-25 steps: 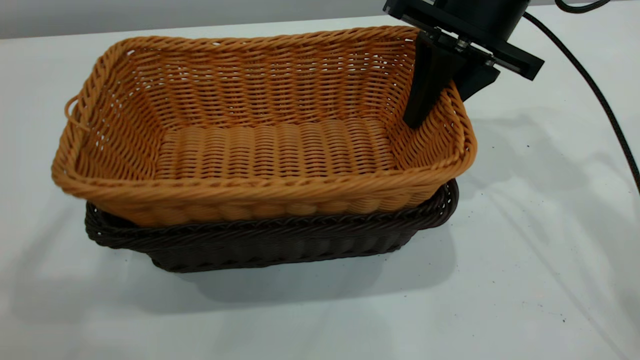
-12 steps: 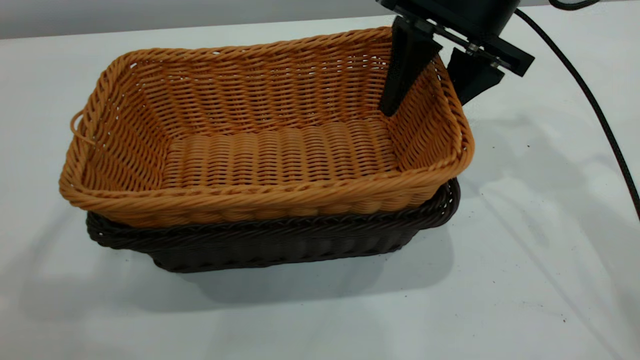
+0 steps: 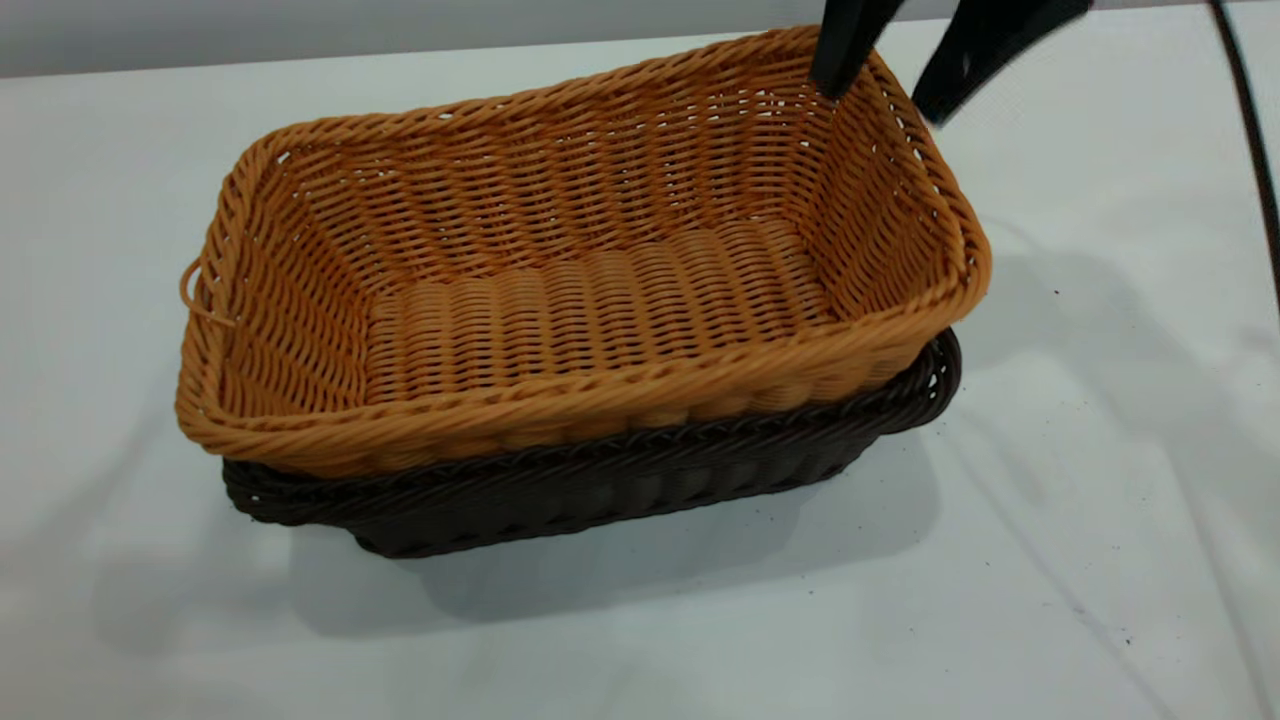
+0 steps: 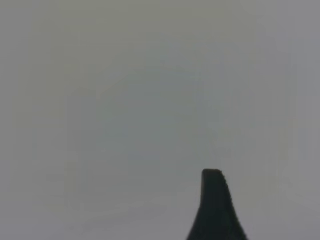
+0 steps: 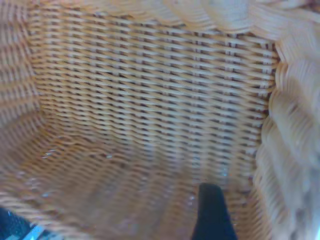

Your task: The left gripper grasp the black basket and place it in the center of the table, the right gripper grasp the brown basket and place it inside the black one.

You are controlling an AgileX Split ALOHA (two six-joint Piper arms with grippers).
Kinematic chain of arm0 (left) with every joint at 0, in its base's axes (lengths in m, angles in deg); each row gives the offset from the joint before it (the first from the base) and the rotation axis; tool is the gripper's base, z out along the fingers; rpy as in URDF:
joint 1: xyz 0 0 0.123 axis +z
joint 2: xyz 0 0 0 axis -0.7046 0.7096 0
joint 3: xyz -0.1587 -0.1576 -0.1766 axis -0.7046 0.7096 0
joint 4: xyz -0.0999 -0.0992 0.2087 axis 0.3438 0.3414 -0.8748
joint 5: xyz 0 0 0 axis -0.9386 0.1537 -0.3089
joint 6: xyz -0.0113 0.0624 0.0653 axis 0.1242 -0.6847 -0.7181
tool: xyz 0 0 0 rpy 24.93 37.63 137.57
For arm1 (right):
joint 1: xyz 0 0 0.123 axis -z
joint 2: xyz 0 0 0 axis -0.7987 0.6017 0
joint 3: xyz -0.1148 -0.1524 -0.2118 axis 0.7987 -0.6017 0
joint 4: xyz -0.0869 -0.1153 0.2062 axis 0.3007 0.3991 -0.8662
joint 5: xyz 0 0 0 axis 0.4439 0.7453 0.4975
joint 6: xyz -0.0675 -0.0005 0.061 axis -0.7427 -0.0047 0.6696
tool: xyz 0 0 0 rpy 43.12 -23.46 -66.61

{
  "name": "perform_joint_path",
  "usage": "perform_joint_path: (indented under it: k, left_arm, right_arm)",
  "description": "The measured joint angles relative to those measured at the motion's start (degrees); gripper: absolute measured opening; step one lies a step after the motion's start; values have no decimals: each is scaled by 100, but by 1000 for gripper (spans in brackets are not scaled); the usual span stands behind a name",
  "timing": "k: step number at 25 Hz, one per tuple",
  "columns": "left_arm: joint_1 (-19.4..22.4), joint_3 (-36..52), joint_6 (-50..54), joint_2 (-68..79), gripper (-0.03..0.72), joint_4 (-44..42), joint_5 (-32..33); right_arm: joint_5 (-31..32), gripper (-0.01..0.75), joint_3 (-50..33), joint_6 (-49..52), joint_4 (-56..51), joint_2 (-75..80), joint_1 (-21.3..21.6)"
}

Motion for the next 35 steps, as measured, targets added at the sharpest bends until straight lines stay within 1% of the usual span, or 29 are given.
perform_joint_path:
  k: [3,7,10,13,16,19,24,25,27,30,33,35]
  left_arm:
    - [0,0,0,0,417,287,43]
    - [0,0,0,0,410,1052,135]
    - [0,0,0,0,409,1784,134]
    - [0,0,0,0,407,2120,193]
    - [0,0,0,-1,407,2140,392]
    - [0,0,0,-12,403,2135,587]
    - [0,0,0,-135,377,2124,879]
    - [0,0,0,-179,372,2124,915]
    - [0,0,0,-266,359,2124,914]
    - [0,0,0,-425,342,2124,909]
    - [0,0,0,-517,328,2124,904]
    - [0,6,0,-521,319,2124,883]
  right_arm:
    - [5,454,0,24,336,-344,0]
    - [28,437,0,211,826,-921,0]
    - [23,398,0,427,1258,-1441,0]
    - [23,340,0,592,1608,-2051,0]
    - [18,271,0,619,1925,-2671,0]
    - [34,195,0,619,2026,-3334,0]
    - [63,47,0,753,2255,-4528,0]
    - [66,29,0,773,2349,-4736,0]
    - [70,8,0,932,2542,-5236,0]
    - [94,3,0,1322,3024,-5928,0]
    - [367,3,0,1660,3609,-6563,0]
    - [527,3,0,1678,3999,-6925,0]
